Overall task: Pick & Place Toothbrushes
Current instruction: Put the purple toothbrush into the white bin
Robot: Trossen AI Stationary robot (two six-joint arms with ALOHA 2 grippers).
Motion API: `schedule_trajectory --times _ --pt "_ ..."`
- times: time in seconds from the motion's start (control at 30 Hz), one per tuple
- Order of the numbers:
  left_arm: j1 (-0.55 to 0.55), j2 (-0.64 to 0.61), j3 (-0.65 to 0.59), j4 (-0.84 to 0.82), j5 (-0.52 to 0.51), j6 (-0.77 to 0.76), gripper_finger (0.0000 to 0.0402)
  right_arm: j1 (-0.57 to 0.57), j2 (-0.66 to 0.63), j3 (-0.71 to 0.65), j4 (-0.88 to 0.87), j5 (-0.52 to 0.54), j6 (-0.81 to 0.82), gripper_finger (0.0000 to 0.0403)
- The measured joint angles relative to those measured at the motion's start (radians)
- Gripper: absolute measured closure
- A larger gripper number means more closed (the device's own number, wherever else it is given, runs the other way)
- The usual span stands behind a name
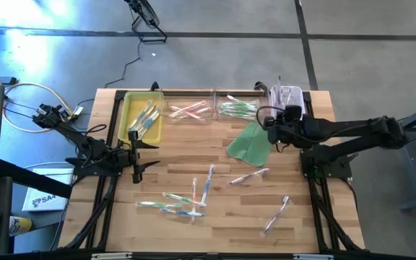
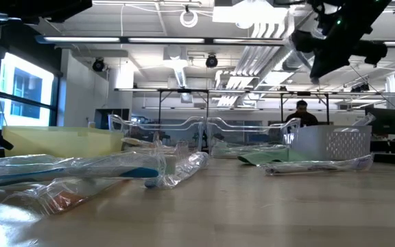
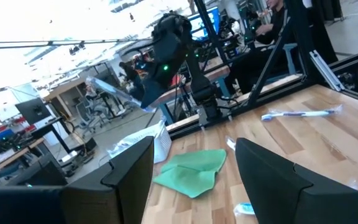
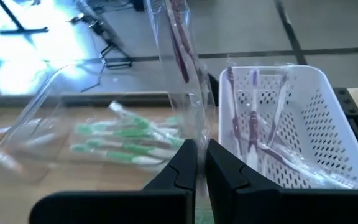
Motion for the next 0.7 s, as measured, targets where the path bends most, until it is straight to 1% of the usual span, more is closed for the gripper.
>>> schedule_trajectory --times 0.17,0.33,0.47,0.57,0.7 --pt "0.0 0.0 0.0 0.0 0.0 0.01 0.0181 -0.107 0.002 -0.064 0.16 -0.003 -0.078 0.0395" --pt "0.0 0.0 0.0 -0.011 0.003 0.011 0.0181 -0.197 0.026 -0.109 0.271 -0.008 -0.119 0.0395" --pt "0.0 0.0 0.0 -0.024 0.003 0.037 0.0181 -0.254 0.067 -0.136 0.381 -0.041 -0.177 0.0395" --pt "0.0 0.0 0.0 -0.024 0.003 0.046 0.0181 -0.292 0.113 -0.139 0.414 -0.052 -0.185 0.0395" --pt "0.0 0.0 0.0 -0.024 0.003 0.045 0.0181 -0.337 0.181 -0.139 0.416 -0.053 -0.174 0.0395"
